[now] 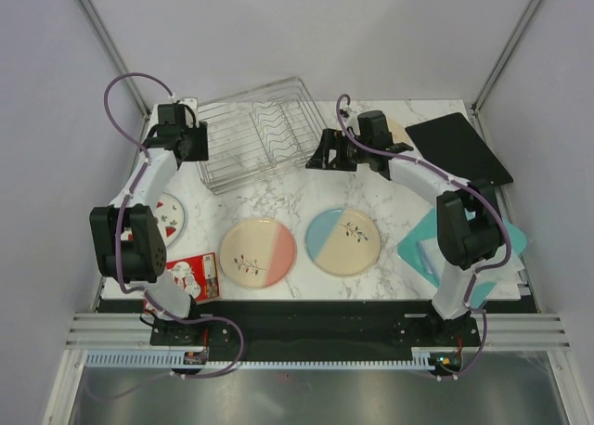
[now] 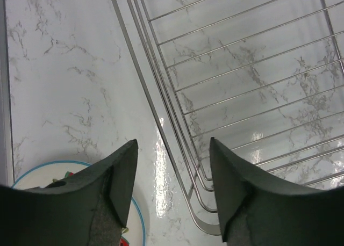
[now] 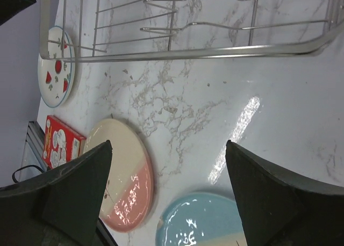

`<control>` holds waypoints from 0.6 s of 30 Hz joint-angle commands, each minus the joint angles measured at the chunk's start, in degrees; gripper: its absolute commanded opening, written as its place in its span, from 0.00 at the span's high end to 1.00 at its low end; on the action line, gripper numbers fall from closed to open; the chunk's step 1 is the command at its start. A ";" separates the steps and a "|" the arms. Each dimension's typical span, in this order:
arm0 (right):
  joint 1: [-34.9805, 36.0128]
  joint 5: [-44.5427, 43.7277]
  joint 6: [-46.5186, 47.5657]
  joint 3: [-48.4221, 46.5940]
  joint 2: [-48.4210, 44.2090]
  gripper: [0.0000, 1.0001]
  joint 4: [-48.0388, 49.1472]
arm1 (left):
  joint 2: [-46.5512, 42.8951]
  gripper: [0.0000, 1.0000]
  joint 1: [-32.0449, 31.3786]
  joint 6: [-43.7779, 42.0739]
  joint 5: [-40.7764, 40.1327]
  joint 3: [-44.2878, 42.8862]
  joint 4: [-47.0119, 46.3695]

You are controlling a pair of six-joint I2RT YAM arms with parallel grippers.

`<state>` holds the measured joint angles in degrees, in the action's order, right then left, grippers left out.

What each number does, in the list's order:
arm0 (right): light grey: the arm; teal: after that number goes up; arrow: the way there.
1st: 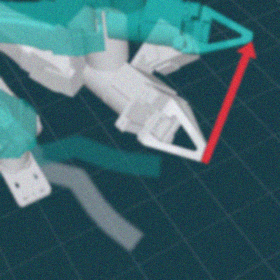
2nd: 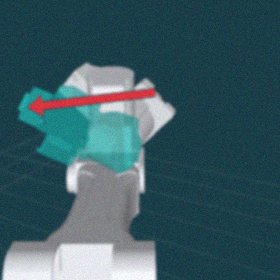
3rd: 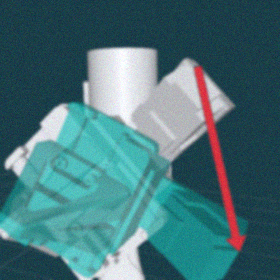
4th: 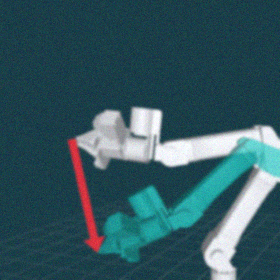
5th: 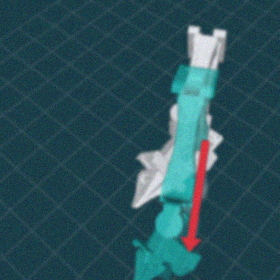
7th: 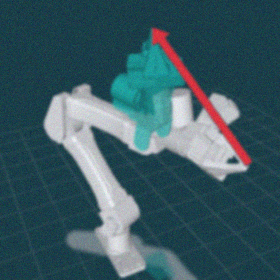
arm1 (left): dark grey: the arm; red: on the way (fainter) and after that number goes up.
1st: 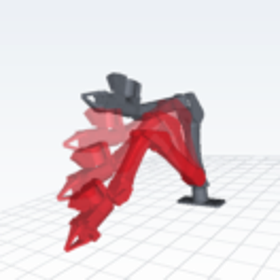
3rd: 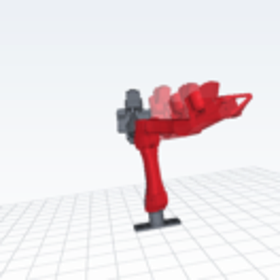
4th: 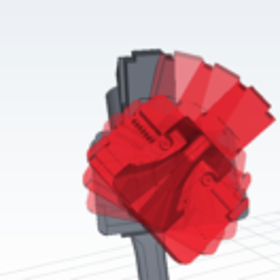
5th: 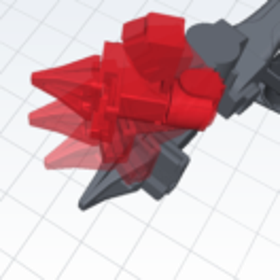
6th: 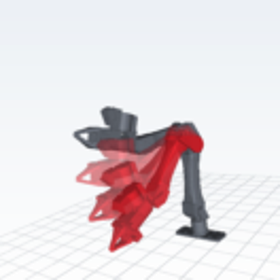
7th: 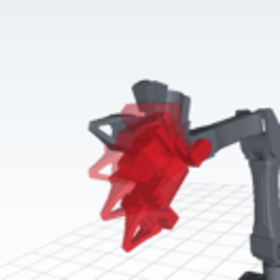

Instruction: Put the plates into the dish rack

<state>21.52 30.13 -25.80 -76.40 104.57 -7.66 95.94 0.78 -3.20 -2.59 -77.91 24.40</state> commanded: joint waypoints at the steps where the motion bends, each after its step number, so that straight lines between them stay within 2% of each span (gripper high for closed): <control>1: 0.89 0.89 -3.99 -6.30 3.70 0.07 5.38 | 1.96 0.44 0.19 4.61 -3.12 -1.02 0.56; 6: 0.89 0.81 -3.20 -8.85 5.55 0.07 5.11 | 3.81 0.55 0.28 4.87 -1.72 0.21 0.91; 11: 0.89 0.90 -2.24 -8.68 5.29 0.07 4.50 | 2.94 0.61 0.28 6.54 -0.93 2.93 2.22; 16: 0.98 0.81 -1.71 -7.28 4.59 0.07 3.88 | -2.15 0.63 0.28 15.84 -0.49 6.71 7.48; 18: 0.89 0.81 -1.01 -6.48 3.97 0.08 3.36 | -4.34 0.70 0.28 20.83 1.96 9.08 8.38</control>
<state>22.50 30.17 -28.18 -82.96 109.97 -4.86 97.93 0.89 6.87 -3.25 -71.53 28.21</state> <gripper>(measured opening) 0.927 0.344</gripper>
